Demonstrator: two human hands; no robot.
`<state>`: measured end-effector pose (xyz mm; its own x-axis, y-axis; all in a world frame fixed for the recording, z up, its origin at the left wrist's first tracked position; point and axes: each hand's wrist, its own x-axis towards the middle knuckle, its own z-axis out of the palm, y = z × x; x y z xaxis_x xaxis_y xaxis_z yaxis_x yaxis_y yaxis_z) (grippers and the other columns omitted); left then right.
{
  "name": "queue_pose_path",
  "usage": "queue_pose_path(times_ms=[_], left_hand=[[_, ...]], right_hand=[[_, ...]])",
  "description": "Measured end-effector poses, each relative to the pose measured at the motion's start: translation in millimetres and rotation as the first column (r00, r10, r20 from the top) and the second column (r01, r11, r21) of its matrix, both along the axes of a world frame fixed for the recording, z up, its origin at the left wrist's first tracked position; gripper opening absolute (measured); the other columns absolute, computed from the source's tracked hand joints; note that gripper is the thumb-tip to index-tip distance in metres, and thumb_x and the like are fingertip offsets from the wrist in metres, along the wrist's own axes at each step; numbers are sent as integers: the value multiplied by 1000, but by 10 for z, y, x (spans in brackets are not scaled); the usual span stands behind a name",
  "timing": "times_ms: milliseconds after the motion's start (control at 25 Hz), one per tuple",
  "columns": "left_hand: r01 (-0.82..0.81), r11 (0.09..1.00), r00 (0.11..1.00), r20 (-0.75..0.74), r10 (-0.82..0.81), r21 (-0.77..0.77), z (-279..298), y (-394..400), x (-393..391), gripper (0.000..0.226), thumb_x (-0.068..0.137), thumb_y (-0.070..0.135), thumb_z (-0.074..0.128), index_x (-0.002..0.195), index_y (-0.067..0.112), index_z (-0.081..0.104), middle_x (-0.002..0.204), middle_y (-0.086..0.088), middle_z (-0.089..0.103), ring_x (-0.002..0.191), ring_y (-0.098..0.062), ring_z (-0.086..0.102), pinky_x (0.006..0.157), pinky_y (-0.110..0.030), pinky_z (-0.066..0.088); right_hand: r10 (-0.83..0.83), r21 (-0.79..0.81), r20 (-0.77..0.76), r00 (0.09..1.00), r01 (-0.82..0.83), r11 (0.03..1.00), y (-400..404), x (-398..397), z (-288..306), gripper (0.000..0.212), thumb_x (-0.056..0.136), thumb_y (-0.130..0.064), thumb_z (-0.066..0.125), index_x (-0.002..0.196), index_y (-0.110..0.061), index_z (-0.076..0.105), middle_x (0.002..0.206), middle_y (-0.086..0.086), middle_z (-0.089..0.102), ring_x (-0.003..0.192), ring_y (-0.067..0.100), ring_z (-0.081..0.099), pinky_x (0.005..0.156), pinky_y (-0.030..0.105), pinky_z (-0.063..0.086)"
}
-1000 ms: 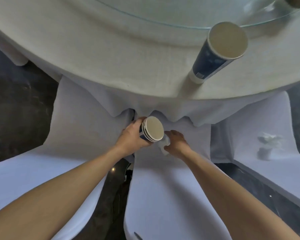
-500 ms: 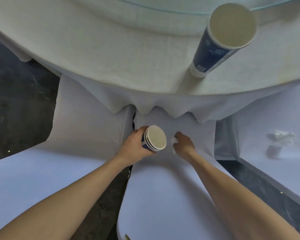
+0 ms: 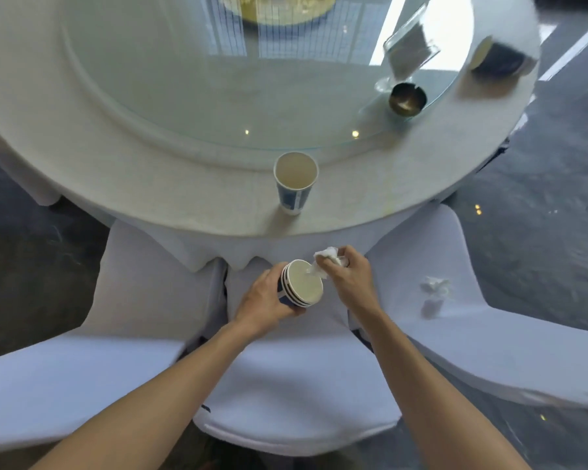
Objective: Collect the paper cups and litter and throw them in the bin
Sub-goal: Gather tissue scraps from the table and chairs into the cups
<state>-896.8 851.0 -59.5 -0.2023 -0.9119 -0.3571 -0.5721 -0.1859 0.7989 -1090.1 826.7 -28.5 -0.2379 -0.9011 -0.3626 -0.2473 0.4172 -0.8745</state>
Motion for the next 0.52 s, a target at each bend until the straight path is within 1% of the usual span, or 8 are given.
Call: queue_pose_path(times_ms=[80, 200, 280, 360, 440, 520], left_hand=[[-18, 999, 999, -27, 17, -29, 185, 38, -140, 89, 54, 47, 91, 135, 47, 54, 124, 10, 65, 113, -8, 68, 98, -42, 58], [-17, 996, 999, -41, 13, -86, 467, 130, -353, 88, 56, 46, 92, 135, 45, 54, 124, 12, 66, 112, -11, 67, 96, -39, 57], [-17, 995, 999, -52, 12, -99, 601, 169, -451, 87, 56, 45, 92, 134, 43, 54, 123, 13, 67, 112, -12, 66, 95, -38, 57], [-10, 994, 998, -67, 3, -110, 661, 185, -522, 86, 57, 46, 92, 134, 41, 54, 123, 13, 68, 112, -12, 67, 94, -39, 58], [3, 992, 997, -82, -13, -125, 704, 210, -587, 84, 59, 48, 92, 134, 40, 54, 123, 14, 67, 111, -10, 66, 92, -37, 58], [26, 991, 995, -95, -39, -131, 706, 221, -642, 84, 60, 49, 93, 133, 40, 55, 121, 14, 68, 109, -9, 67, 90, -34, 57]], right_hand=[[116, 18, -54, 992, -116, 993, 84, -76, 151, 23, 81, -38, 77, 91, -21, 66, 81, -6, 67, 76, 13, 62, 70, 37, 50], [248, 52, -101, 963, -244, 968, 251, -208, 467, 24, 84, -36, 75, 102, -27, 64, 89, -11, 65, 81, 11, 63, 72, 31, 52], [282, 33, -123, 951, -280, 959, 338, -295, 644, 22, 87, -35, 74, 107, -28, 67, 92, -10, 66, 83, 8, 64, 75, 28, 54], [301, 3, -212, 930, -307, 952, 404, -378, 749, 20, 92, -34, 69, 108, -23, 73, 95, -7, 67, 85, 10, 63, 78, 27, 51], [360, 13, -323, 875, -376, 927, 486, -434, 841, 21, 95, -31, 62, 104, -20, 77, 100, -3, 67, 90, 15, 64, 81, 31, 51], [428, 73, -396, 813, -436, 897, 566, -479, 902, 22, 95, -28, 57, 94, -17, 76, 95, 3, 70, 87, 22, 65, 79, 41, 54]])
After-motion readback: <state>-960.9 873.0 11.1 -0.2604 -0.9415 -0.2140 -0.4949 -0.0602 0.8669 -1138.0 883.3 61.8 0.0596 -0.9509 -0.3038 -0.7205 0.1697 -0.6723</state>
